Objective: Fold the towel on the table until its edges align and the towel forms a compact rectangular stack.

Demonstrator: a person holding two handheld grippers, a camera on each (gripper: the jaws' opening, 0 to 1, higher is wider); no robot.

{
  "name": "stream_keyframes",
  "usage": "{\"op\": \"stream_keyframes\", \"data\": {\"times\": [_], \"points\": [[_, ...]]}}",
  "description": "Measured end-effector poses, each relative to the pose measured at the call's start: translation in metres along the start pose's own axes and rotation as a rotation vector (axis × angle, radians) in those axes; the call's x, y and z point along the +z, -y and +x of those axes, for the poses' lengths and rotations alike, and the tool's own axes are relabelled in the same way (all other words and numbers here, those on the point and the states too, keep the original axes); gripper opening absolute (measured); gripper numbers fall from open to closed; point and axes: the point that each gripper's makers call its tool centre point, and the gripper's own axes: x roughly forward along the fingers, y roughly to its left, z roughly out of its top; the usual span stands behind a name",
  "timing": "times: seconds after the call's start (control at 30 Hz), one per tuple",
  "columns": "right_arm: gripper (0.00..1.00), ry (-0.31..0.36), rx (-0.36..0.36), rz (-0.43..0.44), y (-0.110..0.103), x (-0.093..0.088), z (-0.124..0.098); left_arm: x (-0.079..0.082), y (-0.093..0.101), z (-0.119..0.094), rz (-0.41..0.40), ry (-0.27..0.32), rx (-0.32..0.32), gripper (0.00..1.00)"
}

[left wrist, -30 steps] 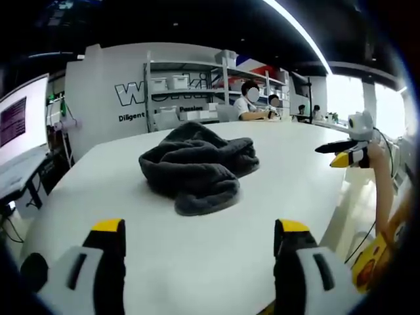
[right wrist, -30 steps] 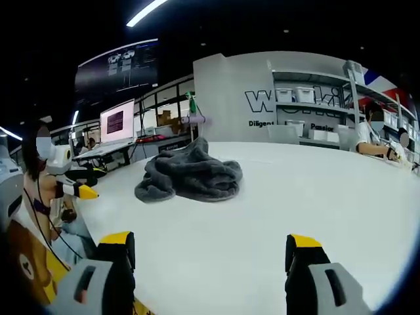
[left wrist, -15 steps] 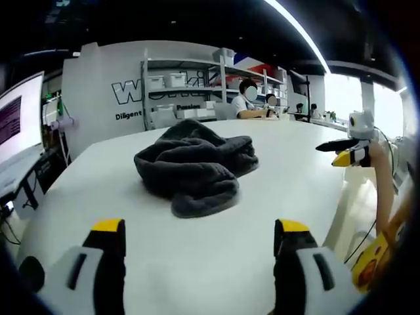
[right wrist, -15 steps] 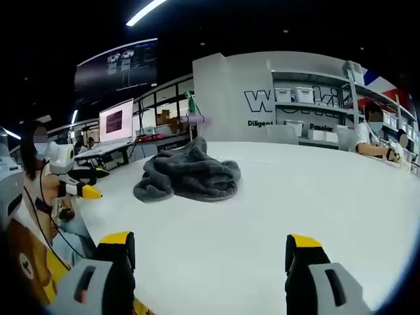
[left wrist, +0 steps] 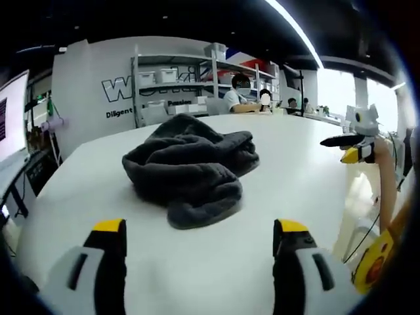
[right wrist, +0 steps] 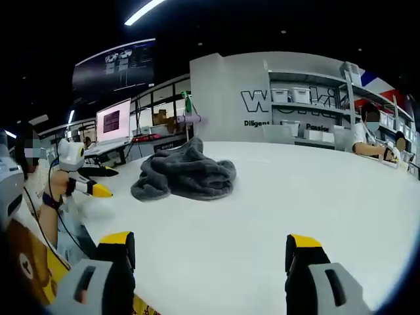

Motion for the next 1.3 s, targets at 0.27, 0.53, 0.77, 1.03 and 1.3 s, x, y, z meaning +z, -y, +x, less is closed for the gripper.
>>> {"op": "stream_keyframes", "data": {"times": [0.27, 0.53, 0.77, 1.03, 1.3], "points": [[1.00, -0.002, -0.008, -0.006, -0.001, 0.001, -0.003, -0.002, -0.001, 0.025, -0.019, -0.014, -0.080, 0.95], [1.00, -0.008, 0.024, -0.015, -0.009, 0.002, -0.003, 0.000, 0.005, 0.039, 0.028, -0.031, -0.212, 0.92], [1.00, -0.032, 0.143, -0.056, -0.019, -0.001, -0.008, 0.004, 0.006, 0.041, 0.069, -0.015, -0.345, 0.92], [1.00, -0.004, 0.231, -0.068, -0.018, 0.005, -0.018, 0.004, 0.001, 0.043, 0.053, -0.005, -0.444, 0.89], [1.00, 0.002, 0.254, -0.065, -0.023, 0.004, -0.019, 0.011, -0.004, 0.050, 0.049, 0.052, -0.497, 0.75]]}}
